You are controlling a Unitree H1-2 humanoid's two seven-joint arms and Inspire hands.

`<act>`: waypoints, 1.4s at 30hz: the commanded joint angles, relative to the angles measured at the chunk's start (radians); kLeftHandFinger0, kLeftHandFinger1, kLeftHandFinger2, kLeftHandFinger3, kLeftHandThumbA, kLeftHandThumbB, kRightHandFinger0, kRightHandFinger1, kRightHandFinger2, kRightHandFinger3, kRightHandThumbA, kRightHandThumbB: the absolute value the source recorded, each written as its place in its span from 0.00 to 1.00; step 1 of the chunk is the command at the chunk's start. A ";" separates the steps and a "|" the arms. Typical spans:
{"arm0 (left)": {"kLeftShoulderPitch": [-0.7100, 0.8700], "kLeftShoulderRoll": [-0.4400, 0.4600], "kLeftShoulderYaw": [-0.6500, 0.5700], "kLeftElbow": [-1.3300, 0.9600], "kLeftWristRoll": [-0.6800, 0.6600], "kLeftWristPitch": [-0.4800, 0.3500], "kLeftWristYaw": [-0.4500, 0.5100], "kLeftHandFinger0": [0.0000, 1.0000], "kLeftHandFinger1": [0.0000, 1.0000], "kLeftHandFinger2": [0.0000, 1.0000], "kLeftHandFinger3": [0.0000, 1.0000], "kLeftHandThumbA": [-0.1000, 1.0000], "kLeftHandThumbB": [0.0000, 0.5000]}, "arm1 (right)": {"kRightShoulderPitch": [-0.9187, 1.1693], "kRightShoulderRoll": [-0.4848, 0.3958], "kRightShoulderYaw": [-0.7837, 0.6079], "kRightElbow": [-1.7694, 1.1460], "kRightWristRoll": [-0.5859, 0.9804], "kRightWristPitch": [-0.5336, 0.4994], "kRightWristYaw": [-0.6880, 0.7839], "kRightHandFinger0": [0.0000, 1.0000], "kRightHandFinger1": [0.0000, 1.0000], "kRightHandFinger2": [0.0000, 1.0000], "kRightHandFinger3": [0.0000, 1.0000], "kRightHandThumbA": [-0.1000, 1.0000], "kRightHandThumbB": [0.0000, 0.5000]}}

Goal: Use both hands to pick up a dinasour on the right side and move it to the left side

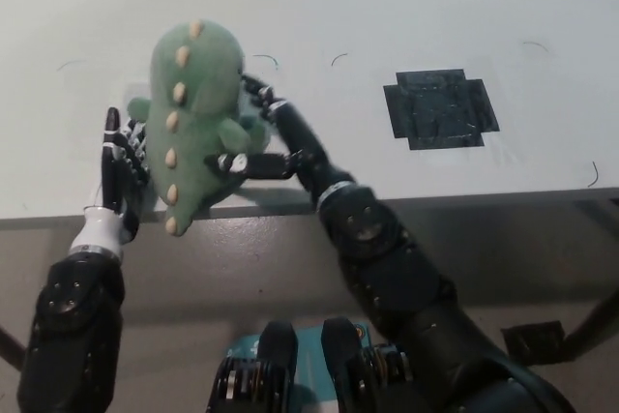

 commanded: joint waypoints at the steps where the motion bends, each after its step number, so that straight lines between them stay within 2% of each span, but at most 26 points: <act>1: 0.027 0.057 0.019 -0.067 -0.049 0.048 -0.069 1.00 1.00 1.00 1.00 1.00 0.45 | 0.008 -0.034 -0.039 -0.151 0.024 0.092 0.032 1.00 1.00 1.00 1.00 1.00 0.01; 4: 0.066 0.091 0.041 -0.127 -0.070 0.058 -0.088 1.00 1.00 1.00 1.00 1.00 0.32 | 0.050 -0.095 -0.055 -0.239 0.039 0.106 0.076 1.00 1.00 1.00 1.00 1.00 0.02; 5: 0.079 0.100 0.048 -0.146 -0.077 0.062 -0.093 1.00 1.00 1.00 1.00 1.00 0.31 | 0.066 -0.114 -0.059 -0.274 0.049 0.104 0.098 1.00 1.00 1.00 1.00 1.00 0.00; 7: 0.081 0.103 0.051 -0.151 -0.080 0.066 -0.095 1.00 1.00 1.00 1.00 1.00 0.31 | 0.067 -0.113 -0.059 -0.280 0.049 0.110 0.103 1.00 1.00 1.00 1.00 1.00 0.00; 8: 0.109 0.131 0.060 -0.171 -0.089 0.042 -0.120 1.00 1.00 1.00 1.00 1.00 0.38 | 0.119 -0.144 -0.068 -0.378 0.082 0.122 0.142 1.00 1.00 1.00 1.00 1.00 0.00; 11: 0.156 0.154 0.071 -0.230 -0.108 0.054 -0.139 1.00 1.00 1.00 1.00 1.00 0.44 | 0.175 -0.185 -0.057 -0.485 0.073 0.164 0.166 1.00 1.00 1.00 1.00 1.00 0.02; 14: 0.216 0.165 0.082 -0.323 -0.116 0.058 -0.144 1.00 1.00 1.00 1.00 1.00 0.42 | 0.230 -0.204 -0.054 -0.564 0.074 0.170 0.175 1.00 1.00 1.00 1.00 1.00 0.07; 19: 0.294 0.177 0.082 -0.438 -0.112 0.048 -0.151 1.00 1.00 1.00 1.00 1.00 0.38 | 0.295 -0.244 -0.053 -0.670 0.097 0.154 0.220 1.00 1.00 1.00 1.00 1.00 0.07; 21: 0.321 0.165 0.083 -0.479 -0.102 0.031 -0.139 1.00 1.00 1.00 1.00 1.00 0.36 | 0.315 -0.260 -0.055 -0.697 0.108 0.135 0.241 1.00 1.00 1.00 1.00 1.00 0.07; 22: 0.350 0.150 0.077 -0.519 -0.078 0.023 -0.123 1.00 1.00 1.00 1.00 1.00 0.43 | 0.350 -0.278 -0.056 -0.736 0.098 0.127 0.241 1.00 1.00 1.00 1.00 1.00 0.13; 24: 0.383 0.132 0.073 -0.554 -0.070 0.017 -0.113 1.00 1.00 1.00 1.00 1.00 0.47 | 0.384 -0.294 -0.056 -0.768 0.089 0.118 0.244 1.00 1.00 1.00 1.00 1.00 0.17; 25: 0.391 0.125 0.070 -0.565 -0.068 0.017 -0.110 1.00 1.00 1.00 1.00 1.00 0.47 | 0.395 -0.303 -0.057 -0.776 0.088 0.116 0.248 1.00 1.00 1.00 1.00 1.00 0.18; 28: 0.444 0.087 0.058 -0.602 -0.053 -0.010 -0.102 1.00 1.00 1.00 1.00 1.00 0.37 | 0.471 -0.335 -0.072 -0.854 0.098 0.142 0.251 1.00 1.00 1.00 1.00 1.00 0.23; 31: 0.477 0.060 0.053 -0.614 -0.046 -0.029 -0.102 1.00 1.00 1.00 1.00 1.00 0.38 | 0.518 -0.352 -0.078 -0.891 0.117 0.134 0.261 1.00 1.00 1.00 1.00 1.00 0.23; 33: 0.504 0.028 0.047 -0.622 -0.049 -0.047 -0.105 1.00 1.00 1.00 1.00 1.00 0.38 | 0.579 -0.370 -0.090 -0.924 0.121 0.114 0.260 1.00 1.00 1.00 1.00 1.00 0.17; 34: 0.508 0.023 0.048 -0.622 -0.049 -0.053 -0.107 1.00 1.00 1.00 1.00 1.00 0.38 | 0.586 -0.371 -0.091 -0.929 0.121 0.116 0.259 1.00 1.00 1.00 1.00 1.00 0.19; 37: 0.535 -0.014 0.040 -0.621 -0.045 -0.078 -0.108 1.00 1.00 1.00 1.00 1.00 0.37 | 0.645 -0.392 -0.106 -0.947 0.132 0.074 0.267 1.00 1.00 1.00 1.00 1.00 0.14; 38: 0.551 -0.029 0.034 -0.621 -0.040 -0.086 -0.105 1.00 1.00 1.00 1.00 1.00 0.42 | 0.679 -0.404 -0.113 -0.953 0.130 0.055 0.266 1.00 1.00 1.00 1.00 1.00 0.15; 42: 0.582 -0.062 0.023 -0.597 -0.043 -0.132 -0.116 1.00 1.00 1.00 1.00 1.00 0.44 | 0.759 -0.419 -0.140 -0.961 0.119 -0.004 0.246 1.00 1.00 1.00 1.00 1.00 0.16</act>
